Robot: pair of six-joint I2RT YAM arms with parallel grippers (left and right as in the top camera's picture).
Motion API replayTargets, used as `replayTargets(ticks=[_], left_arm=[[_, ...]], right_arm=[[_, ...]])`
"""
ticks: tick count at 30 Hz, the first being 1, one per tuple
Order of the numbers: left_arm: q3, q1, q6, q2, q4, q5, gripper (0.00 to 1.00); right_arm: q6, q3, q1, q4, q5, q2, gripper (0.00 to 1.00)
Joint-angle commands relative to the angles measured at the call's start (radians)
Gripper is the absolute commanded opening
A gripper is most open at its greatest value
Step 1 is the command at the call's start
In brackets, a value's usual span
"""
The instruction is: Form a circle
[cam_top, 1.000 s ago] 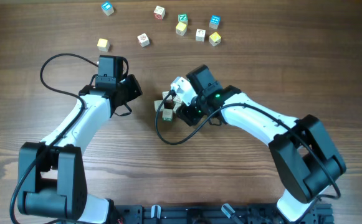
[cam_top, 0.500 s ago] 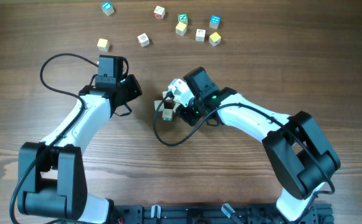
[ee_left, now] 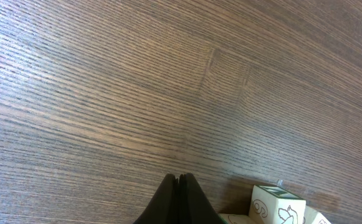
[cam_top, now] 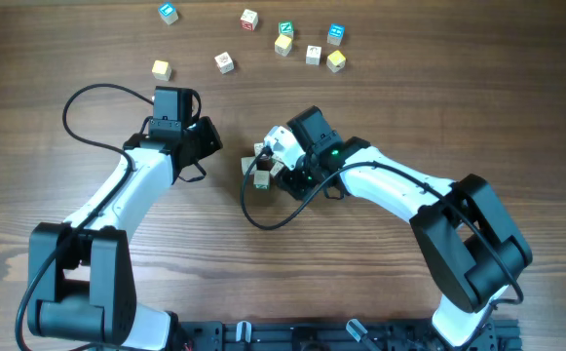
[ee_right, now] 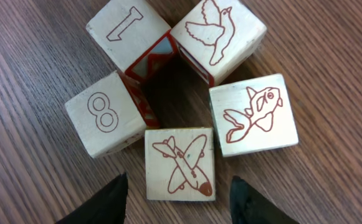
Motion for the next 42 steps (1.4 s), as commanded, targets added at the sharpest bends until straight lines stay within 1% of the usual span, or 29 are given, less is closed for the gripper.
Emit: replayTargets(ticks=[1, 3, 5, 6, 19, 21, 27, 30, 34, 35, 37, 42], left_arm=[[0.005, -0.001, 0.019, 0.013, 0.004, -0.003, 0.05], [0.005, -0.001, 0.019, 0.013, 0.004, -0.003, 0.04], [0.005, -0.001, 0.019, 0.013, 0.004, -0.003, 0.04], [0.005, -0.001, 0.019, 0.013, 0.004, -0.003, 0.04], [0.005, -0.001, 0.019, 0.013, 0.004, -0.003, 0.05], [0.005, -0.001, 0.019, 0.013, 0.004, -0.003, 0.04], [0.005, -0.001, 0.019, 0.013, 0.006, -0.003, 0.04], [0.005, -0.001, 0.019, 0.013, 0.006, -0.003, 0.05], [0.005, -0.001, 0.019, 0.013, 0.006, -0.003, 0.05], [0.005, -0.001, 0.019, 0.013, 0.006, -0.003, 0.05], [0.005, -0.001, 0.019, 0.013, 0.006, -0.003, 0.05], [0.005, -0.001, 0.019, 0.013, 0.006, -0.003, 0.05]], right_arm=[[0.056, -0.005, 0.005, 0.006, 0.008, 0.014, 0.55], [0.058, -0.005, 0.005, 0.006, 0.008, 0.014, 0.54], [0.059, -0.005, 0.005, 0.012, 0.008, 0.015, 0.52], [0.076, -0.005, 0.005, 0.025, 0.009, 0.015, 0.52], [0.076, -0.005, 0.006, 0.035, 0.016, 0.015, 0.51], [0.076, -0.005, 0.006, 0.035, 0.016, 0.015, 0.53], [0.076, -0.006, 0.006, 0.040, 0.016, 0.034, 0.53], [0.076, -0.006, 0.006, 0.051, 0.016, 0.034, 0.47], [0.076, -0.005, 0.006, 0.042, 0.016, 0.034, 0.45], [0.076, -0.005, 0.006, 0.040, 0.016, 0.034, 0.43], [0.076, -0.005, 0.006, 0.038, 0.016, 0.033, 0.36], [0.073, -0.002, 0.006, 0.020, 0.016, 0.029, 0.36]])
